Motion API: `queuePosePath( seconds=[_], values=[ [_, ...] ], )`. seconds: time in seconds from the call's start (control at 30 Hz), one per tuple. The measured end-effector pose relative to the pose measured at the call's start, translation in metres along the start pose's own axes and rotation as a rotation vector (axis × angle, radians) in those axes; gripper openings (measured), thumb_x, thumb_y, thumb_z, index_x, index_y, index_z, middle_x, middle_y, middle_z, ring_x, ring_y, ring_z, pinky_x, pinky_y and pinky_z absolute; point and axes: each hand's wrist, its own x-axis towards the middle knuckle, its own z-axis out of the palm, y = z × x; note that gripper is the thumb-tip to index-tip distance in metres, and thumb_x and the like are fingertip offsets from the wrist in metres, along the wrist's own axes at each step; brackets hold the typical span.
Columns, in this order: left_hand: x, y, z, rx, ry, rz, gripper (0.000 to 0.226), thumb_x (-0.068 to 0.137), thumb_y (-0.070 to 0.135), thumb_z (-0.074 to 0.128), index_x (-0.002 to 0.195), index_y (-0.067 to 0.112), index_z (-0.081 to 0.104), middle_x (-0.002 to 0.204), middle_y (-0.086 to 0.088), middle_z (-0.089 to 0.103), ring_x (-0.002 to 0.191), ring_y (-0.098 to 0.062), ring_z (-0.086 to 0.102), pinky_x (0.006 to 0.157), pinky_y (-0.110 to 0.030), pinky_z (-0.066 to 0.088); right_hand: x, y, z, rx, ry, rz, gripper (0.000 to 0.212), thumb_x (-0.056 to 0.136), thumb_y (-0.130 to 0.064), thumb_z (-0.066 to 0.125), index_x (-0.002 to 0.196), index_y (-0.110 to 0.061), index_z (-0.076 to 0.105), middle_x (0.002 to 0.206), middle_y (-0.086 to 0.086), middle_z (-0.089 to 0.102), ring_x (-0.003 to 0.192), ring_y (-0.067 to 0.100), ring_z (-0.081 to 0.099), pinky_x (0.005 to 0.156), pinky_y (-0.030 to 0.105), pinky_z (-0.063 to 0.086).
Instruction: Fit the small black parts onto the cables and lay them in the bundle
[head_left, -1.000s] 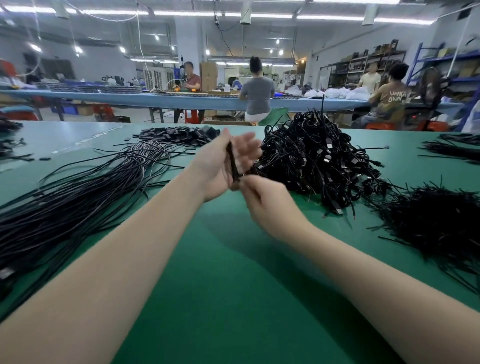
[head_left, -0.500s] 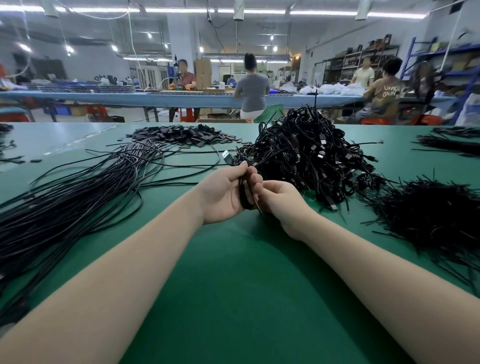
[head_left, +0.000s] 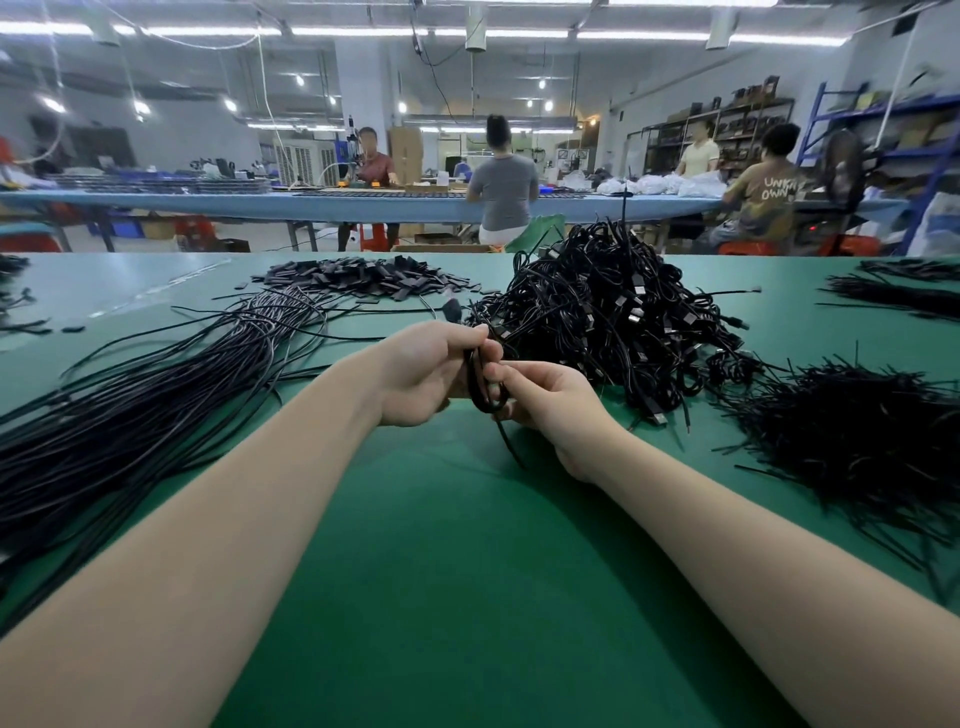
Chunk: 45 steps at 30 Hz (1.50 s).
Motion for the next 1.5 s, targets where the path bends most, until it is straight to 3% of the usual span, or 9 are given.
queuePosePath(
  seconds=[0.13,0.27,0.43,0.57,0.77,0.87,1.13,1.3,1.5],
  values=[
    [0.007,-0.013,-0.004,0.094,0.096,0.022,0.037,0.1,0.038,0.039,0.074,0.024,0.061,0.076,0.008,0.058,0.071,-0.011,0.045,0.069,-0.032,0.028,0.004,0.003,-0.004,-0.042,0.057,0.057,0.017,0.097,-0.014,0.053,0.099,-0.005,0.068,0.068,0.0,0.062,0.045,0.002,0.052,0.05,0.015,0.045],
    [0.016,-0.024,0.005,-0.189,0.052,0.161,0.044,0.103,0.032,0.035,0.085,0.019,0.073,0.097,0.0,0.066,0.086,-0.014,0.054,0.084,-0.032,0.04,0.003,0.002,-0.002,-0.126,-0.036,0.062,0.027,0.1,-0.028,0.047,0.099,-0.008,0.065,0.083,0.006,0.061,0.056,0.014,0.062,0.061,0.025,0.05],
    [0.017,-0.029,0.012,-0.327,0.105,0.162,0.035,0.102,0.034,0.039,0.081,0.018,0.062,0.079,0.003,0.06,0.07,-0.014,0.052,0.066,-0.028,0.039,-0.004,0.002,0.006,-0.389,-0.208,-0.029,0.021,0.094,-0.034,0.057,0.09,-0.013,0.056,0.074,-0.005,0.058,0.061,0.007,0.06,0.063,0.026,0.052],
    [0.018,-0.03,0.013,-0.28,0.172,0.194,0.032,0.102,0.032,0.041,0.082,0.016,0.061,0.081,0.0,0.058,0.078,-0.012,0.055,0.082,-0.025,0.045,-0.004,0.002,0.01,-0.728,-0.154,-0.123,0.02,0.096,-0.041,0.05,0.088,-0.023,0.048,0.079,-0.003,0.06,0.071,0.011,0.06,0.066,0.026,0.045],
    [0.023,-0.034,0.02,-0.074,0.182,0.269,0.038,0.104,0.035,0.035,0.085,0.021,0.065,0.081,0.007,0.059,0.073,-0.008,0.051,0.071,-0.021,0.041,-0.005,0.008,0.013,-1.315,0.016,-0.197,0.033,0.102,-0.035,0.022,0.117,-0.014,0.042,0.11,0.005,0.06,0.103,0.03,0.058,0.073,0.038,0.026],
    [0.024,-0.036,0.021,-0.032,0.073,0.301,0.033,0.103,0.034,0.039,0.097,0.025,0.069,0.089,0.012,0.069,0.084,-0.004,0.061,0.084,-0.023,0.048,-0.005,0.004,0.005,-1.277,0.07,-0.149,0.023,0.103,-0.028,0.022,0.102,-0.015,0.041,0.106,0.006,0.06,0.1,0.031,0.058,0.074,0.04,0.029],
    [0.02,-0.048,0.003,0.7,0.758,0.791,0.014,0.087,0.023,0.065,0.1,0.019,0.059,0.097,0.004,0.062,0.093,-0.014,0.059,0.082,-0.031,0.049,0.001,0.007,-0.004,-1.053,0.154,-0.018,0.03,0.104,-0.034,0.02,0.086,-0.015,0.036,0.074,-0.003,0.047,0.078,0.03,0.05,0.077,0.041,0.035],
    [0.024,-0.058,0.002,1.669,0.699,1.06,0.052,0.082,0.005,0.046,0.128,0.027,0.057,0.132,-0.002,0.056,0.127,-0.026,0.049,0.099,-0.037,0.03,-0.002,0.013,-0.005,-1.436,0.078,-0.26,0.013,0.101,-0.019,0.027,0.097,-0.018,0.039,0.081,-0.003,0.049,0.072,0.024,0.047,0.071,0.037,0.023],
    [0.02,-0.054,0.003,1.868,0.705,1.023,0.023,0.085,0.018,0.053,0.103,0.021,0.066,0.089,0.004,0.066,0.08,-0.019,0.066,0.071,-0.034,0.047,0.0,0.0,-0.018,-1.614,-0.108,-0.417,0.021,0.104,-0.032,0.022,0.091,-0.02,0.035,0.086,-0.004,0.062,0.064,0.024,0.052,0.067,0.035,0.017]
  ],
)
